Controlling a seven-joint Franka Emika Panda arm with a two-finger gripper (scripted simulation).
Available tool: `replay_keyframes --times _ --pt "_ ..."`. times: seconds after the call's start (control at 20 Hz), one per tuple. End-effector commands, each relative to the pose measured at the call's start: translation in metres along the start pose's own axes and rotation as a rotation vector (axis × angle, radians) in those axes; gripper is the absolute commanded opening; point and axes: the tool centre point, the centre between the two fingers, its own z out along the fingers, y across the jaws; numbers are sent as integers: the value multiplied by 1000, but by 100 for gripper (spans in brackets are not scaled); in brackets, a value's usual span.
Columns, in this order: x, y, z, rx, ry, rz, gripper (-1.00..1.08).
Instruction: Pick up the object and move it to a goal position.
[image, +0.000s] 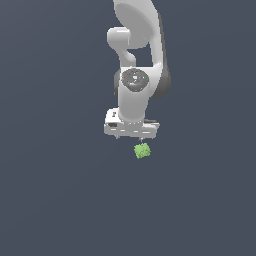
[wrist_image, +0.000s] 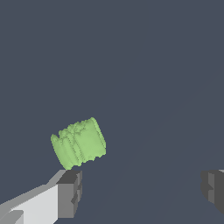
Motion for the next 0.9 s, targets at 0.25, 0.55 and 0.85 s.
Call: replay_keyframes --times 0.25,0.55,0.85 --pt "0 -9 7 9 5 142 100" --pt "0 -19 14 19 9 297 100" --pt "-1 -29 22 29 12 454 100"
